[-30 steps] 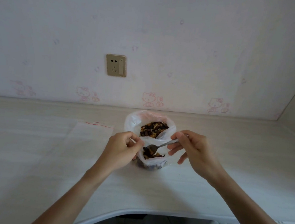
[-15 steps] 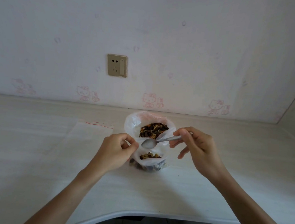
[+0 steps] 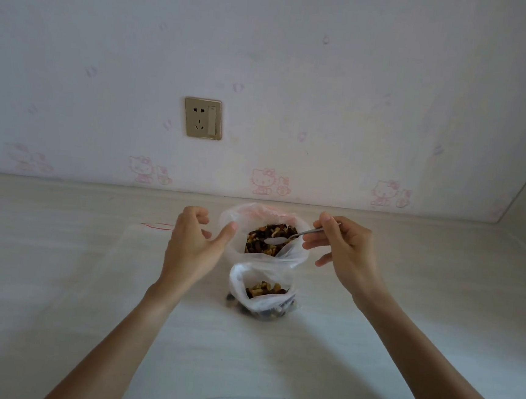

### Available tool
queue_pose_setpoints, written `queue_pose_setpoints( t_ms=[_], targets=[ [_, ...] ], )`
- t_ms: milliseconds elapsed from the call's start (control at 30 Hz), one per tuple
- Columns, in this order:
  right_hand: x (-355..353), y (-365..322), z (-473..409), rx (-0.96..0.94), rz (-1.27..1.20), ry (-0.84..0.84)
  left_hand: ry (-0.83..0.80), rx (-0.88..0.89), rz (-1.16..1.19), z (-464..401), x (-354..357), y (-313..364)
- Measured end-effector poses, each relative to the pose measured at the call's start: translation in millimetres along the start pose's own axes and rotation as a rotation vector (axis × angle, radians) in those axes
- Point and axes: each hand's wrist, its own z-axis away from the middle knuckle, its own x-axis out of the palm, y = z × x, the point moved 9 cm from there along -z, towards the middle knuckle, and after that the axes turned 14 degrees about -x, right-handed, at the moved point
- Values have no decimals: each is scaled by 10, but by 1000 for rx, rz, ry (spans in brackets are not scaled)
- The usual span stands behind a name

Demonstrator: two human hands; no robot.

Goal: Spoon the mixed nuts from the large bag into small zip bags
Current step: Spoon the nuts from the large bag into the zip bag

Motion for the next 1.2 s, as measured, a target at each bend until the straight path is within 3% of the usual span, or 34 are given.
queue_pose_setpoints(
  t_ms=[167,467,667,900,1200],
  targets=[
    [97,73,-43,-50,177,-61,-129,-78,-50,-147,376,46],
    [311,-25,-60,-215,445,-211,-137,6,-133,-116,557,-1],
    [381,286,-52,54,158,-95,-183,-3,-33,-102,593,-12],
    [324,490,50,188,54,-50,-202,19,28,-81,593,15],
    [305,500,92,184,21,-20,-213,79,54,-13,548,120]
  ],
)
